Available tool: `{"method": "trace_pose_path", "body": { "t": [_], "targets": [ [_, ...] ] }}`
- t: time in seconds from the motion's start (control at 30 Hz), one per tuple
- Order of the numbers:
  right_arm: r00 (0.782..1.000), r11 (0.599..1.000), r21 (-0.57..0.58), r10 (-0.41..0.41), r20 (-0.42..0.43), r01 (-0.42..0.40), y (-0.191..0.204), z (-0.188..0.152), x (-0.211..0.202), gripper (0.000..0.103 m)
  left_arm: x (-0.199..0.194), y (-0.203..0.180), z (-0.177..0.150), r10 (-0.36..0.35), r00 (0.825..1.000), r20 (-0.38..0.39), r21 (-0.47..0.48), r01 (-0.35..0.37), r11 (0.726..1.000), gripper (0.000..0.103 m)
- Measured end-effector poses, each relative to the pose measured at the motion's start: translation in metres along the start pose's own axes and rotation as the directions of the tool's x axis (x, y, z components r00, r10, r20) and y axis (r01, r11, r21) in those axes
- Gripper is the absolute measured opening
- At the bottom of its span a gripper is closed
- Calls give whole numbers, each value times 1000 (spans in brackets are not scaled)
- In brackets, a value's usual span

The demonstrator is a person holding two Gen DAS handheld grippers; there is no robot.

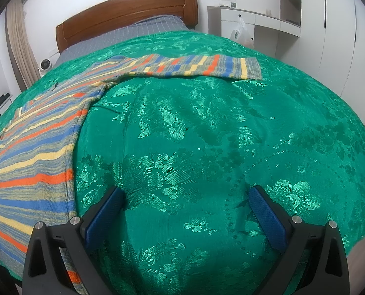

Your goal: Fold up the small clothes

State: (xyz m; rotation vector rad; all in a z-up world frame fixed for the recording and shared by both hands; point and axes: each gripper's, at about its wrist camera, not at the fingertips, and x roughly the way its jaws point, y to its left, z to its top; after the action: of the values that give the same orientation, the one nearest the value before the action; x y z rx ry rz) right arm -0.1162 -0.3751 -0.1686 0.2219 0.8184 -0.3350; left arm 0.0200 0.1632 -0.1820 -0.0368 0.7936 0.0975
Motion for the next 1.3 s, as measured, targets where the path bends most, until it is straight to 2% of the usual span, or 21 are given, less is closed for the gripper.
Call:
{"method": "trace_pose_path", "body": {
  "t": [0.07,0.13,0.23,0.37,0.47,0.5,0.57,0.63,0.73,0.8,0.83,0.87,0.9,0.93,0.97,1.03,1.07,1.2,1.3],
  "targets": [
    [999,1000,-9,1,-38,-2,1,6,-3,101,0,0,0,-1,1000,0,0,1,1000,103],
    [997,999,-10,44,-61,-45,-2,15,-10,101,0,0,0,1,1000,0,0,-1,1000,103],
    [995,995,-18,96,-30,-96,-20,44,-25,101,0,0,0,0,1000,0,0,0,1000,103],
    [994,994,20,110,10,-111,-66,120,-20,101,0,0,0,2,1000,1,1,-2,1000,103],
    [987,978,149,154,-33,-148,-108,169,12,100,-1,0,0,4,1000,1,1,-4,1000,103],
    [982,962,218,181,-61,-164,-125,181,27,96,0,0,0,3,1000,0,1,-3,1000,103],
    [965,910,371,238,-107,-183,-160,194,58,71,0,0,0,5,1000,-1,2,-5,1000,103],
    [948,862,464,293,-126,-205,-178,199,81,69,0,0,0,8,1000,-3,4,-8,1000,103],
    [941,851,489,299,-157,-188,-185,202,103,64,0,-1,1,16,1000,-4,10,-16,1000,103],
    [922,845,498,331,-200,-195,-186,199,118,54,1,-2,1,18,1000,-5,12,-18,1000,103],
    [917,847,495,336,-216,-194,-183,196,121,41,1,-2,1,20,1000,-5,12,-20,1000,103],
    [909,857,482,334,-250,-182,-181,195,126,18,1,-2,1,22,1000,-4,12,-22,1000,103],
    [909,864,473,323,-265,-169,-177,191,127,3,2,-3,1,24,1000,-4,13,-24,1000,103],
    [913,874,460,306,-268,-158,-175,192,125,3,2,-3,1,25,1000,-4,15,-25,1000,103],
    [927,895,424,269,-260,-140,-173,196,120,2,2,-3,1,26,1000,-4,15,-26,1000,103],
    [957,944,327,125,-262,-34,-171,200,110,1,3,-3,1,26,1000,-3,16,-26,1000,103],
    [959,950,313,83,-272,6,-175,197,111,1,3,-3,1,26,1000,-3,17,-26,1000,103],
    [956,957,288,48,-288,39,-170,196,112,1,3,-3,1,24,1000,-3,15,-24,1000,103],
    [962,965,264,74,-262,-3,-158,206,99,2,3,-3,1,25,1000,-2,14,-25,1000,103]
  ]
}}
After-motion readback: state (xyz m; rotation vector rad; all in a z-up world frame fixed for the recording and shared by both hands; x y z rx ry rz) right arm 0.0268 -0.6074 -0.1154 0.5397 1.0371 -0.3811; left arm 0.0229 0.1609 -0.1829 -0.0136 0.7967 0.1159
